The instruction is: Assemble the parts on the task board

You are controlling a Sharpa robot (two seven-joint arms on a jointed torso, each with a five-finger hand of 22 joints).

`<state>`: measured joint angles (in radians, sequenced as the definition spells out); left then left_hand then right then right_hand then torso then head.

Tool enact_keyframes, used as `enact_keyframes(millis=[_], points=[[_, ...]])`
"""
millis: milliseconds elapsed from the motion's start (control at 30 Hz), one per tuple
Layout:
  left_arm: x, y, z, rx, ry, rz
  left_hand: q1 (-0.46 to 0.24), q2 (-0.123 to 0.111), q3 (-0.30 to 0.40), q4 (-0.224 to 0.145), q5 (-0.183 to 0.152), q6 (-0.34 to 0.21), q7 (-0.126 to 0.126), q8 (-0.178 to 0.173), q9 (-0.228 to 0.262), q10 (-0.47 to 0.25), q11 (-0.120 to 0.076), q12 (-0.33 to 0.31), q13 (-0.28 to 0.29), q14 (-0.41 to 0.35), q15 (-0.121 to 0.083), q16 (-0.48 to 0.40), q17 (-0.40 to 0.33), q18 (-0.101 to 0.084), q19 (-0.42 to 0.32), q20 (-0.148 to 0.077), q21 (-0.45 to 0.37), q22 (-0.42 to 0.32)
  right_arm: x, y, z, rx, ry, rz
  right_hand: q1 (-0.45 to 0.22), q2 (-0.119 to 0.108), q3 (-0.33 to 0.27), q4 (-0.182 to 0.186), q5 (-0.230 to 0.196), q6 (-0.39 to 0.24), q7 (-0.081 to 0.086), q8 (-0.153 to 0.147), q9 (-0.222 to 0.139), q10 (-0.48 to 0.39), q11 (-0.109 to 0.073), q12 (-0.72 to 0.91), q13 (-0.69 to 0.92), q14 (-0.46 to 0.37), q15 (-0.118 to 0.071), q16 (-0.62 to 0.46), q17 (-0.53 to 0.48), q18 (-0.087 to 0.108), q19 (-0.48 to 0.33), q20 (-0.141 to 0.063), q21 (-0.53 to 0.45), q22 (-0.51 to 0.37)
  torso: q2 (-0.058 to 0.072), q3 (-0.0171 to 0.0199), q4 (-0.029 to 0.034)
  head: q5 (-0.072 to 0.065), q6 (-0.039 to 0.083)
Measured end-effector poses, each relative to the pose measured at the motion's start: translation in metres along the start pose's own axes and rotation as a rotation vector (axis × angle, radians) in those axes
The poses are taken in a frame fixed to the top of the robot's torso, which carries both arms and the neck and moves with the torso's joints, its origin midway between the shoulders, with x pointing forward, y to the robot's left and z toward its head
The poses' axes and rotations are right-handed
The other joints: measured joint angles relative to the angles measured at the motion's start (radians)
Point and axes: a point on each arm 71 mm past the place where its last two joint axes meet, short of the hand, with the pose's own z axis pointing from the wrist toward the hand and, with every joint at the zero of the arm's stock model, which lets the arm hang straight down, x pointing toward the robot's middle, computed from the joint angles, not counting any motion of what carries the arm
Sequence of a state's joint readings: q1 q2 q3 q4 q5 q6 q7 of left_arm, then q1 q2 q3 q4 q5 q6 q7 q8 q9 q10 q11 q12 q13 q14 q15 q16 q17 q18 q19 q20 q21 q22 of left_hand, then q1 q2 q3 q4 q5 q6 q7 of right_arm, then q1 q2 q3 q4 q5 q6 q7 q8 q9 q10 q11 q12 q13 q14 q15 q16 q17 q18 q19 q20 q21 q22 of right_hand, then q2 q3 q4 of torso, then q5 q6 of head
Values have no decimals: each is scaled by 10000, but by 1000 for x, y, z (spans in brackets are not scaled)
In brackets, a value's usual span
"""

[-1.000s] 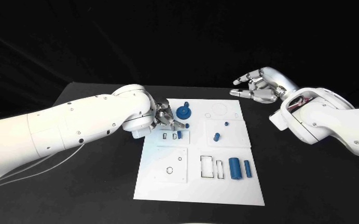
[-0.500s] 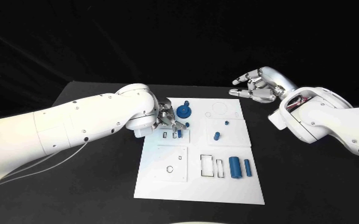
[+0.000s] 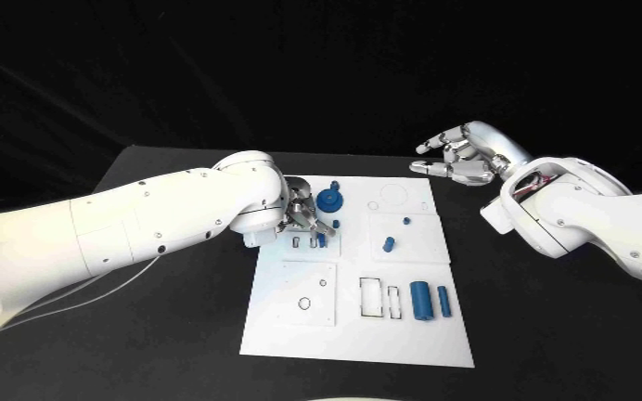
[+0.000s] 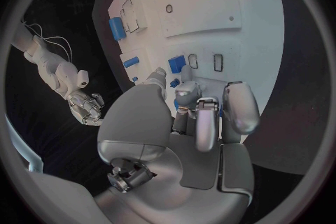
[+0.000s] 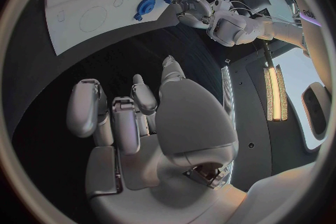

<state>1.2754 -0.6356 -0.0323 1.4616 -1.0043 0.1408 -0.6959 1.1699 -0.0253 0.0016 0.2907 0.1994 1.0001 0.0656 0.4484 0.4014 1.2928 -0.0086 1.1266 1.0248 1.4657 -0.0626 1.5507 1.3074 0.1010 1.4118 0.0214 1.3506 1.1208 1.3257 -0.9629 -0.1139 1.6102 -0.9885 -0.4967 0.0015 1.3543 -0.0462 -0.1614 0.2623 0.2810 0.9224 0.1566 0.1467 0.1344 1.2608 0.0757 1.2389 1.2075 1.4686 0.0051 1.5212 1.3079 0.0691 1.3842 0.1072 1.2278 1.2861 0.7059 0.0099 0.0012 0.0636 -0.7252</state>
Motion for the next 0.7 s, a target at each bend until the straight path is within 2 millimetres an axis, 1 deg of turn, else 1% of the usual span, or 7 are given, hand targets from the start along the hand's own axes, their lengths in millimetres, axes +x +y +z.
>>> enact_keyframes(millis=[267, 333, 467, 500, 533, 567, 700], points=[[1, -1, 0, -4, 36, 130, 114, 17, 0, 0, 0, -32, -32, 0, 40, 0, 0, 0, 14, 0, 0, 0, -1, 0, 0, 0, 0, 35, 1, 0, 0, 33, 50, -6, 0, 0, 0, 0, 0, 0, 0, 40, 0, 16, -16, 0, 0, 0, 0, 0, -1, 0, 0, 0, 0, 0, -4, 3, -8, -4, -28], [1, -1, 0, 5, 40, 144, 114, 16, 0, 0, 0, -36, -36, 49, 57, 0, 0, 0, 13, 3, -3, 0, -1, 0, 0, 0, 0, 37, 1, 0, 0, 44, 63, -6, 0, 0, 0, 0, 0, 0, 0, 40, 1, 16, -15, 0, -1, 0, 0, 0, -1, 0, 0, 0, 0, 0, -4, 3, -7, -8, -30], [1, -2, 0, 17, 51, 165, 200, 102, 0, 0, 0, -36, -36, 65, 91, 0, 0, 0, 14, 36, -36, 0, -1, 1, 0, 0, 0, 54, 1, 0, 0, 65, 79, -7, 3, 3, 0, 0, 0, 33, -33, 40, 1, 15, -15, 0, 0, -1, 0, 0, -1, 0, 0, 0, 0, 0, -4, 3, -10, -11, -36], [1, -2, 0, 19, 54, 169, 222, 119, 0, 0, 0, -36, -36, 65, 102, 0, 0, 0, 9, 36, -36, 0, -1, 1, 0, 0, 0, 54, 1, 0, 0, 68, 81, -8, 40, 40, 0, 0, 0, 33, -33, 40, 0, 16, -15, 0, 0, 0, 0, 0, -2, 0, 0, 0, 0, 0, -4, 4, -10, -11, -38], [1, -2, 0, 21, 57, 174, 290, 102, 0, 0, 0, -41, -31, 65, 118, 0, 0, 0, 4, 37, -36, 0, -1, 1, 0, 0, 0, 58, 1, 0, 0, 72, 83, -8, 40, 40, 0, 0, 0, 33, -33, 40, 1, 16, -15, 0, -1, 0, 0, 0, -2, 0, 0, 0, 0, 0, -4, 4, -10, -10, -43], [1, -2, 0, 23, 61, 180, 366, 161, 0, 0, 0, -75, 2, 106, 133, 0, 0, 0, -3, 36, -36, 0, -1, 0, 0, 0, 0, 66, 1, 0, 0, 75, 85, -8, 40, 40, 0, 0, 0, 33, -33, 40, 1, 15, -15, 0, 0, -1, 0, 0, -2, -1, 0, 0, 0, 0, -4, 5, -10, -10, -45], [2, -3, 0, 36, 78, 202, 608, 299, 145, -30, 0, -109, -36, 126, 205, 0, 0, 0, -16, 0, -72, 0, -1, 1, 0, 0, 40, 75, 1, 0, 0, 86, 93, -9, 40, 40, 0, 0, 0, 33, -33, 48, 1, 15, -15, 0, -1, 0, 1, 0, -2, 0, 0, 0, 0, 0, -3, 6, -9, -12, -45]])
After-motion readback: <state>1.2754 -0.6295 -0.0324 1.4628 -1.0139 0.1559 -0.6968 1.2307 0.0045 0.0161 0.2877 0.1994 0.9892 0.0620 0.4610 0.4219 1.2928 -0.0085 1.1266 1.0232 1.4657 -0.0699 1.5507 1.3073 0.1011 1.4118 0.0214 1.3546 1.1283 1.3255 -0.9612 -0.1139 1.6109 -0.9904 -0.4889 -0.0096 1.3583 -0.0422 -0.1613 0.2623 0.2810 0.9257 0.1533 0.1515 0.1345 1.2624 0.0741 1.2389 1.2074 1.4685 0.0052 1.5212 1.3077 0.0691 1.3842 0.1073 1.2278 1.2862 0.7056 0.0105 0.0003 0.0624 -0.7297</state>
